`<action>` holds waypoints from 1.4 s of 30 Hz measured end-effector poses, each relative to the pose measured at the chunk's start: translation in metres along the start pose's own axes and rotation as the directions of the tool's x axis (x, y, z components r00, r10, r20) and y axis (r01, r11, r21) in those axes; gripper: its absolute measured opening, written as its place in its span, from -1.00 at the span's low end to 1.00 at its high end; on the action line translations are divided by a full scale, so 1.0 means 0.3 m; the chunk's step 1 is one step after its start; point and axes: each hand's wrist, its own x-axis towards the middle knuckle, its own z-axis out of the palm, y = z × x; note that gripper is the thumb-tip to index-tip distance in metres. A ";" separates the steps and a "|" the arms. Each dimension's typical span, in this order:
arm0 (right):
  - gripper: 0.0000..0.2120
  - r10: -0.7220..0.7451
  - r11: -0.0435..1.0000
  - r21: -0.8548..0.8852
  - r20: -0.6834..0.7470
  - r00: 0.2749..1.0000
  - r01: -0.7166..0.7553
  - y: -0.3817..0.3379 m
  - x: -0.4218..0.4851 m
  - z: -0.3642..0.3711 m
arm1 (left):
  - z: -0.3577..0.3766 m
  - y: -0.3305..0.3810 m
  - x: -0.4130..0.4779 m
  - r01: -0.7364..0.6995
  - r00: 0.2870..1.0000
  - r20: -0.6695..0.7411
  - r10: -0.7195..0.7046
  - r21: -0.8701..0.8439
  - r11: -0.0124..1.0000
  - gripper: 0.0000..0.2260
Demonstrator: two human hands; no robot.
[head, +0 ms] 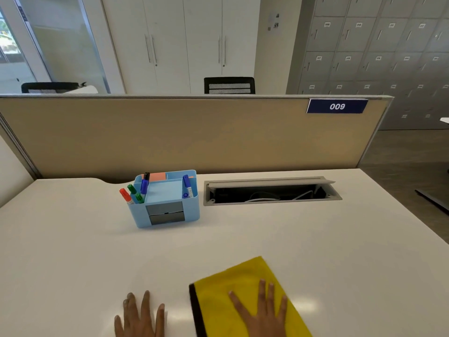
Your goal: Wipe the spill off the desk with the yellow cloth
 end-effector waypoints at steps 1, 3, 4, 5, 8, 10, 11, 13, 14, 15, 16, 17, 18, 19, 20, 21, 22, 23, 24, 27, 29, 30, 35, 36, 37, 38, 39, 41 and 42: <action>-0.52 -0.019 1.000 -0.013 -0.009 1.000 0.018 0.015 -0.025 -0.006 | -0.003 0.001 0.003 0.008 1.000 0.014 -0.007 -0.019 1.000 0.02; -0.48 -0.050 0.997 -0.060 -0.017 0.999 0.049 0.067 -0.066 0.002 | -0.009 0.004 0.007 0.018 1.000 0.027 -0.017 -0.040 0.999 0.03; -0.43 -0.058 0.997 -0.061 -0.037 0.998 0.055 0.099 -0.074 0.005 | -0.013 0.007 0.010 0.020 0.999 0.027 -0.019 -0.055 0.998 0.04; -0.41 -0.038 0.998 -0.044 -0.045 0.998 0.036 0.130 -0.077 0.003 | -0.018 0.014 0.010 0.030 0.999 0.021 -0.029 -0.075 0.997 0.05; -0.42 0.113 0.991 0.063 0.066 0.991 -0.117 0.201 -0.068 -0.008 | -0.041 0.046 0.012 0.054 0.997 -0.048 -0.063 -0.154 0.987 0.05; -0.20 0.313 0.940 0.063 0.228 0.922 -0.334 0.209 -0.017 -0.012 | -0.068 0.069 0.000 0.053 0.994 -0.087 -0.071 -0.191 0.980 0.01; -0.04 0.394 0.912 -0.011 0.310 0.865 -0.411 0.208 0.011 -0.003 | -0.082 0.075 0.005 0.067 0.993 -0.077 -0.088 -0.240 0.969 0.11; 0.07 0.496 0.859 -0.120 0.442 0.748 -0.499 0.202 0.084 0.006 | -0.114 0.083 0.025 0.116 0.992 -0.004 -0.126 -0.360 0.926 0.37; 0.03 0.510 0.847 -0.129 0.468 0.721 -0.516 0.192 0.125 0.011 | -0.127 0.082 0.030 0.128 0.991 0.021 -0.130 -0.396 0.909 0.43; -0.04 0.501 0.849 -0.106 0.477 0.722 -0.518 0.174 0.162 0.011 | -0.138 0.083 0.032 0.128 0.992 0.033 -0.125 -0.416 0.900 0.45; -0.09 0.471 0.863 -0.079 0.480 0.740 -0.498 0.149 0.195 0.015 | -0.142 0.077 0.033 0.119 0.993 0.032 -0.116 -0.429 0.895 0.46; -0.12 0.436 0.881 -0.054 0.482 0.760 -0.470 0.120 0.227 0.022 | -0.144 0.073 0.034 0.112 0.993 0.029 -0.111 -0.435 0.893 0.45; -0.13 0.397 0.898 -0.033 0.486 0.778 -0.438 0.088 0.257 0.032 | -0.145 0.069 0.037 0.103 0.994 0.019 -0.106 -0.438 0.893 0.45; -0.15 0.356 0.915 -0.012 0.496 0.792 -0.404 0.050 0.286 0.042 | -0.144 0.065 0.041 0.102 0.994 0.014 -0.107 -0.438 0.893 0.45; -0.16 0.310 0.931 0.009 0.506 0.805 -0.364 0.009 0.309 0.055 | -0.137 0.056 0.049 0.097 0.994 -0.007 -0.112 -0.440 0.893 0.45; -0.16 0.258 0.948 0.028 0.522 0.813 -0.318 -0.037 0.326 0.070 | -0.132 0.052 0.055 0.087 0.992 -0.040 -0.116 -0.437 0.895 0.42; -0.17 0.195 0.964 0.050 0.537 0.821 -0.262 -0.083 0.344 0.078 | -0.125 0.046 0.057 0.053 0.993 -0.076 -0.092 -0.418 0.907 0.35; -0.17 0.129 0.975 0.081 0.549 0.826 -0.206 -0.134 0.354 0.085 | -0.118 0.039 0.055 0.009 0.992 -0.115 -0.056 -0.371 0.929 0.21; -0.19 0.060 0.981 0.123 0.539 0.840 -0.149 -0.189 0.353 0.087 | -0.109 0.030 0.053 -0.031 0.991 -0.135 -0.015 -0.328 0.944 0.08; -0.29 -0.074 0.995 0.083 0.313 0.947 0.050 -0.353 0.312 0.057 | -0.106 0.010 0.086 -0.113 0.991 -0.091 0.095 -0.216 0.970 0.07; -0.33 -0.137 0.990 0.015 0.244 0.960 0.138 -0.450 0.275 0.027 | -0.114 -0.001 0.124 -0.124 0.991 -0.064 0.115 -0.175 0.977 0.11; -0.34 -0.188 0.981 -0.009 0.219 0.957 0.195 -0.491 0.263 0.020 | -0.114 -0.015 0.148 -0.128 0.991 -0.054 0.121 -0.165 0.978 0.14; -0.38 -0.271 0.962 0.015 0.201 0.941 0.274 -0.536 0.261 0.025 | -0.101 -0.042 0.190 -0.127 0.991 0.019 0.129 -0.090 0.988 0.13; -0.40 -0.262 0.964 0.017 0.207 0.943 0.264 -0.531 0.270 0.025 | -0.092 -0.039 0.180 -0.192 0.981 -0.001 0.192 -0.063 0.979 -0.06; -0.40 -0.246 0.969 0.017 0.218 0.945 0.248 -0.528 0.278 0.027 | -0.088 -0.027 0.166 -0.279 0.960 -0.032 0.278 -0.043 0.959 -0.34; -0.39 -0.225 0.974 0.023 0.224 0.948 0.225 -0.528 0.288 0.029 | -0.087 -0.019 0.160 -0.341 0.937 -0.086 0.338 -0.021 0.940 -0.56; -0.39 -0.203 0.979 0.027 0.209 0.957 0.202 -0.522 0.299 0.039 | -0.084 -0.018 0.157 -0.377 0.912 -0.159 0.378 0.034 0.925 -0.63; -0.42 -0.154 0.988 0.024 0.145 0.977 0.152 -0.498 0.320 0.061 | -0.076 -0.022 0.162 -0.400 0.883 -0.220 0.414 0.106 0.910 -0.62; -0.44 -0.121 0.992 0.037 0.116 0.986 0.118 -0.471 0.330 0.075 | -0.079 -0.020 0.162 -0.396 0.891 -0.201 0.408 0.101 0.913 -0.61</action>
